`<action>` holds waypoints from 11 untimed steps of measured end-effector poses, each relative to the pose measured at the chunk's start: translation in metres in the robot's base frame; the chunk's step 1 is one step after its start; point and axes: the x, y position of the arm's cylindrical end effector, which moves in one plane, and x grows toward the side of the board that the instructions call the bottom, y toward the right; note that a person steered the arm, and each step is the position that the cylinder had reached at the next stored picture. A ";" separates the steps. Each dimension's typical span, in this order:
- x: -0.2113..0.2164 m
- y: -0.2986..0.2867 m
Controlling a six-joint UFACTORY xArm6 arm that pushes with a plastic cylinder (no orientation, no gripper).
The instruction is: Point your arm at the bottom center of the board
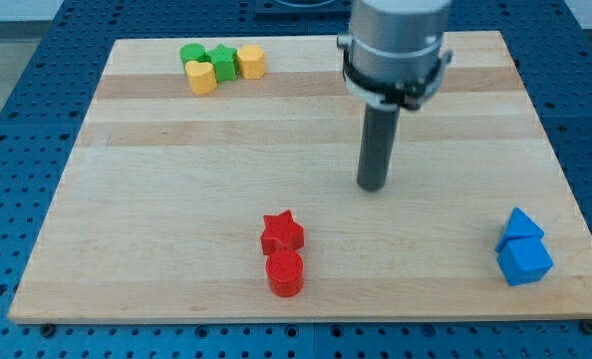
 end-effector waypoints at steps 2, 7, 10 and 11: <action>0.049 0.005; 0.052 0.023; 0.128 0.004; 0.128 -0.035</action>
